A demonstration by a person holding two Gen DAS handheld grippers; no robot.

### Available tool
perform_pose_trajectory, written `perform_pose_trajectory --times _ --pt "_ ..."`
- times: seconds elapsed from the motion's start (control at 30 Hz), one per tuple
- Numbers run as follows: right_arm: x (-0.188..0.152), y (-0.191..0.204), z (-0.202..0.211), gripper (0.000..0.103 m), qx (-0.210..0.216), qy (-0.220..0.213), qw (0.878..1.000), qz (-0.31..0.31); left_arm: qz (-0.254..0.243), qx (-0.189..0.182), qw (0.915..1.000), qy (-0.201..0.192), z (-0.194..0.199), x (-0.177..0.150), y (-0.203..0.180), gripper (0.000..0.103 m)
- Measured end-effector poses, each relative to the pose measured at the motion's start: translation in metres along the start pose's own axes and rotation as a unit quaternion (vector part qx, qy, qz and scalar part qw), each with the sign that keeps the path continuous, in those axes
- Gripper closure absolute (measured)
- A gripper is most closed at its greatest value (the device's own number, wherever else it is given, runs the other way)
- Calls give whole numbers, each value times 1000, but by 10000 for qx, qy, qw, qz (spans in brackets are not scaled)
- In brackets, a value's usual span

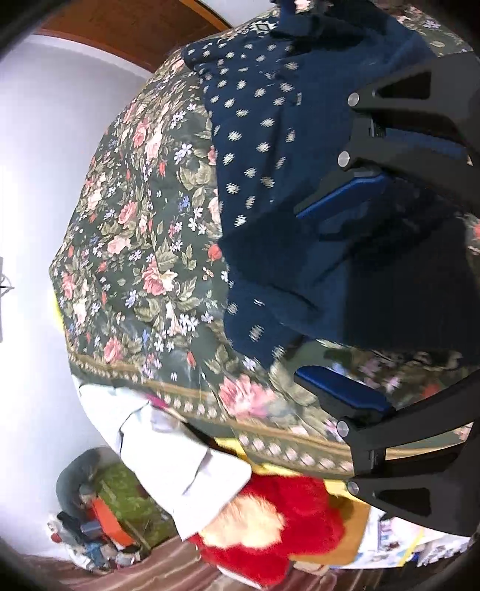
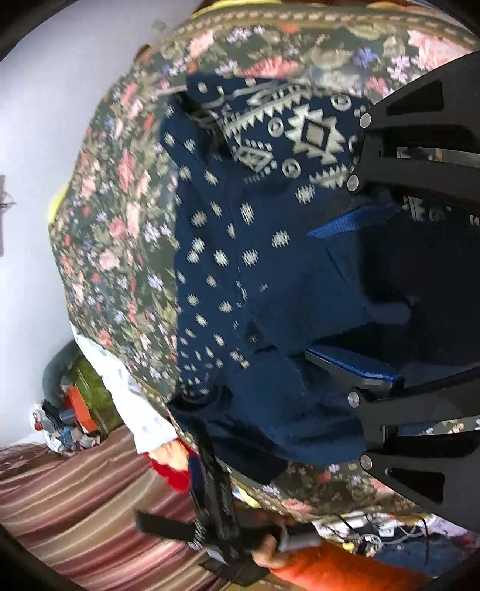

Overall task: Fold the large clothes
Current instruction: 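Grasp the folded hoodie edge with both grippers and tuck it under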

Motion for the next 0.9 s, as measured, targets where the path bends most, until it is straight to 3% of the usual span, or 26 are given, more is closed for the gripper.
perform_pose_trajectory --times 0.13,0.17,0.23,0.33,0.5,0.67,0.8,0.9 --pt "-4 0 -9 85 -13 148 9999 -2 -184 253 9994 145 -25 6 -5 54" --pt "-6 0 -11 86 -14 159 9999 3 -258 315 9990 165 -30 6 -6 59" --pt "-7 0 -10 92 -194 119 9997 61 -326 428 9983 219 -38 5 -10 80" --pt "-1 0 0 94 -350 -62 9993 64 -267 478 9984 125 -34 3 -11 91" --pt "25 -3 38 94 -762 -696 9945 162 -26 422 9988 -266 1 9 -1 94" --pt "65 -22 60 95 -1513 -1384 9787 12 249 356 9968 -668 36 28 9 95" --pt "90 -48 49 95 -1899 -1370 9721 -102 975 364 9914 -793 38 39 38 95" --pt "91 -67 29 95 -2251 -1161 9674 -17 1249 501 9900 -433 6 31 56 95"
Point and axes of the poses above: each gripper's, at about its wrist camera, not at the fingertips, and z roughly against the way its jaws point, y to its left, x to its top, the point moved 8 cm from there along -z, roughly the way its jaws point, and after that the axes turned 6 degrees about x, right-handed, at the moved point
